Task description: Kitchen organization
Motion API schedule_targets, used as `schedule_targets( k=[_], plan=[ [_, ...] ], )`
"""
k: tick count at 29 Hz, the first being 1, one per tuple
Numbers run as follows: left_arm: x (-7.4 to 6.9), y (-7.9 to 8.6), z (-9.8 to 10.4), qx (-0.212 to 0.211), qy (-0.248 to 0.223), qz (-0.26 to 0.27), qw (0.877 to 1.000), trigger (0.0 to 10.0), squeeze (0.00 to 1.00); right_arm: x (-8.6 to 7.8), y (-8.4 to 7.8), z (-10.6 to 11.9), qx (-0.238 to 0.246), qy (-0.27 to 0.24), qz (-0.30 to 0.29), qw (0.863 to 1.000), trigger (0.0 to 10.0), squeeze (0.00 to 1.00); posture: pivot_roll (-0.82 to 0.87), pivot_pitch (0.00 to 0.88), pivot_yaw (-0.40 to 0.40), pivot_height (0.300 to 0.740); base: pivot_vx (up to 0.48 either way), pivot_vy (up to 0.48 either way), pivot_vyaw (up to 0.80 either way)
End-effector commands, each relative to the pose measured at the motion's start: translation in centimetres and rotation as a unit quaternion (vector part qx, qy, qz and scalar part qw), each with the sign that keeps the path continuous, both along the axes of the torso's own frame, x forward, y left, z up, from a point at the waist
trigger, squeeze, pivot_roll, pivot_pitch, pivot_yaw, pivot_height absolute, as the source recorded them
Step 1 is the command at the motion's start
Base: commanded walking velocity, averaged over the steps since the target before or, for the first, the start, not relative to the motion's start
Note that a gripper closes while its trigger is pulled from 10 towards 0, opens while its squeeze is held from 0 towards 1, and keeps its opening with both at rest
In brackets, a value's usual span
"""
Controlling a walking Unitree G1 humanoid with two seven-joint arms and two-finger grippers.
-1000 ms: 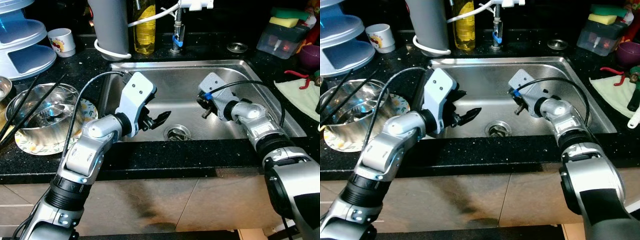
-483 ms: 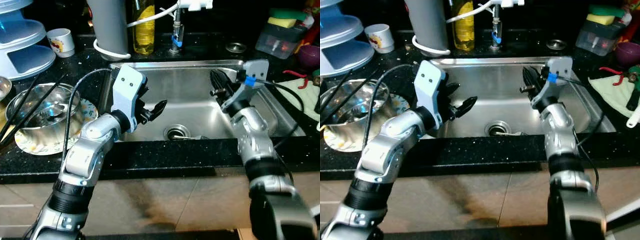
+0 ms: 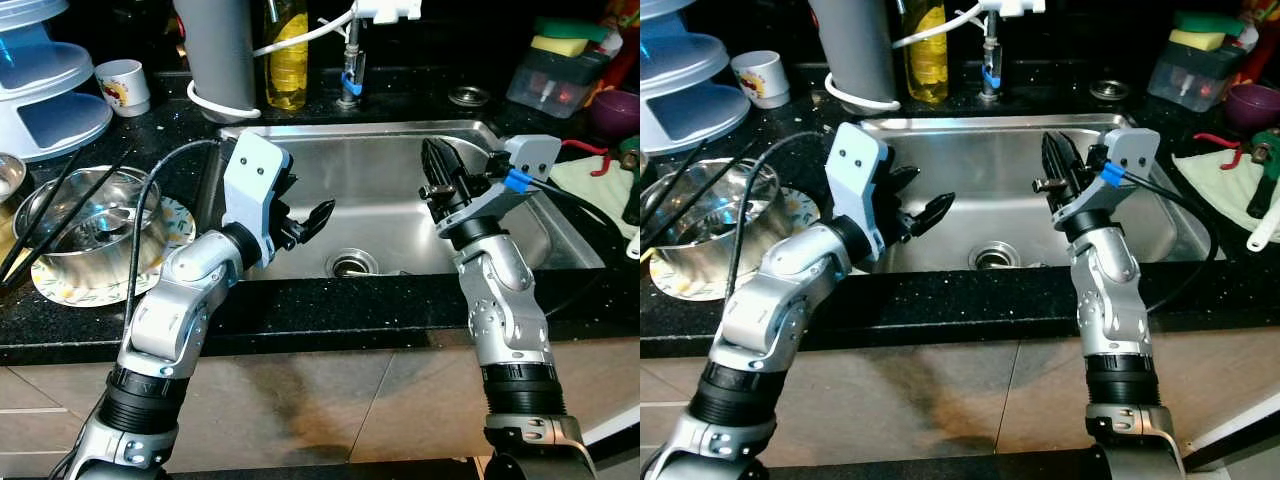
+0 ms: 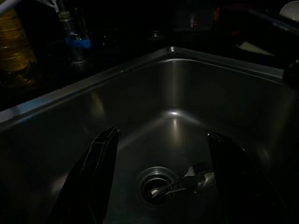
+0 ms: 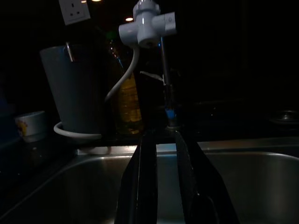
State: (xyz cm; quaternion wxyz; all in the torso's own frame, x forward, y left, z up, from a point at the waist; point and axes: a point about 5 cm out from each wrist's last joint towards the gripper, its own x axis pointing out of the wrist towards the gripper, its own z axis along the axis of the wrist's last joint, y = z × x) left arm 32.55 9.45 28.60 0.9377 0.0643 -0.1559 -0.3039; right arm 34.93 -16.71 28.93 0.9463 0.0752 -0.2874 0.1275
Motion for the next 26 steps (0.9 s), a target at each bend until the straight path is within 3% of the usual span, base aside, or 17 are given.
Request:
schedule_targets(
  k=[1,20,26],
  plan=[
    [-0.2,-0.1,-0.3,-0.003,0.003,-0.003,1.0,10.0,0.0,-0.4,0.4,-0.3,0.001,0.011,0.006,1.0,10.0,0.0,-0.06,0.199,0.021,0.74,-0.27,0.0,0.0],
    [-0.3,0.1,-0.4,0.0,0.004,-0.003,1.0,10.0,0.0,-1.1,0.9,-0.5,0.0,0.037,0.014,0.999,10.0,0.0,-0.07,0.203,0.016,0.74,-0.265,0.0,0.0],
    [-0.4,0.3,-0.6,0.002,0.007,0.001,1.0,10.0,0.0,-1.3,1.5,-0.6,0.002,0.046,0.023,0.999,10.0,0.0,-0.07,0.205,0.01,0.74,0.0,0.0,0.0]
  ],
)
